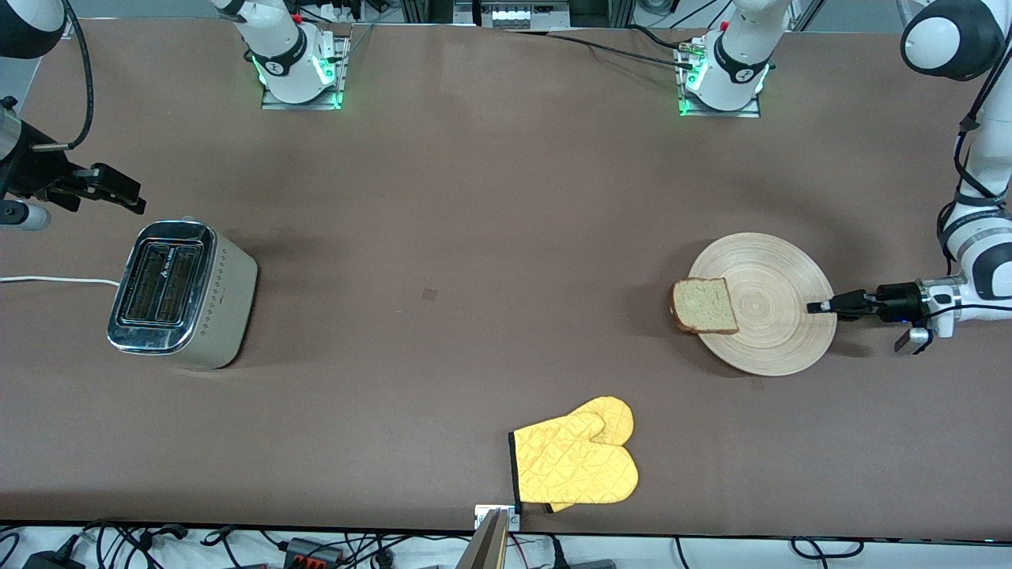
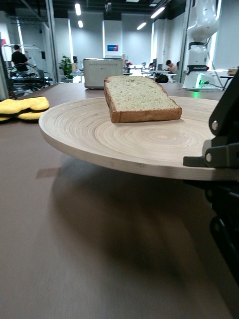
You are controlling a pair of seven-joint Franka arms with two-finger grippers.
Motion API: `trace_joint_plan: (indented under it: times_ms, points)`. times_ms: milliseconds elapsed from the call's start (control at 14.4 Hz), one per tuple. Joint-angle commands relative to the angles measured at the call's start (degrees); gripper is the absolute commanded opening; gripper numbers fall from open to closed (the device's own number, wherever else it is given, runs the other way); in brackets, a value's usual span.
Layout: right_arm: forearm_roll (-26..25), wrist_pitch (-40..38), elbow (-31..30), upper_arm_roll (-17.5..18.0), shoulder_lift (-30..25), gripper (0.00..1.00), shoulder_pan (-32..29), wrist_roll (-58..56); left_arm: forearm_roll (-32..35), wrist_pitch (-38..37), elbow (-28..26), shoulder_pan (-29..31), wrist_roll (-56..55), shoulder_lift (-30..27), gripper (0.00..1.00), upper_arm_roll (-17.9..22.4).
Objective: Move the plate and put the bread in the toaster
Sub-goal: 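Grip the plate rim with the left gripper and slide it toward the toaster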
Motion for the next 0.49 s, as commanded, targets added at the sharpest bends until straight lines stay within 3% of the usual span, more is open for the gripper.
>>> trace_joint_plan:
  times_ms: [0, 208, 416]
  points:
    - [-0.63, -0.94, 0.5, 0.04, 0.17, 1.0, -0.08, 0.19, -0.4, -1.91, 0.59, -5.44, -0.17, -0.02, 0.01, -0.22]
    - [-0.63, -0.59, 0.5, 0.04, 0.26, 1.0, 0.01, 0.19, -3.45, -1.3, -0.81, -11.07, -3.49, -0.11, 0.01, -0.22]
    - [-0.72, -0.59, 0.23, 0.04, 0.61, 1.0, 0.01, 0.19, -9.88, 3.6, -7.21, -16.51, -4.21, -3.43, 0.01, -0.4]
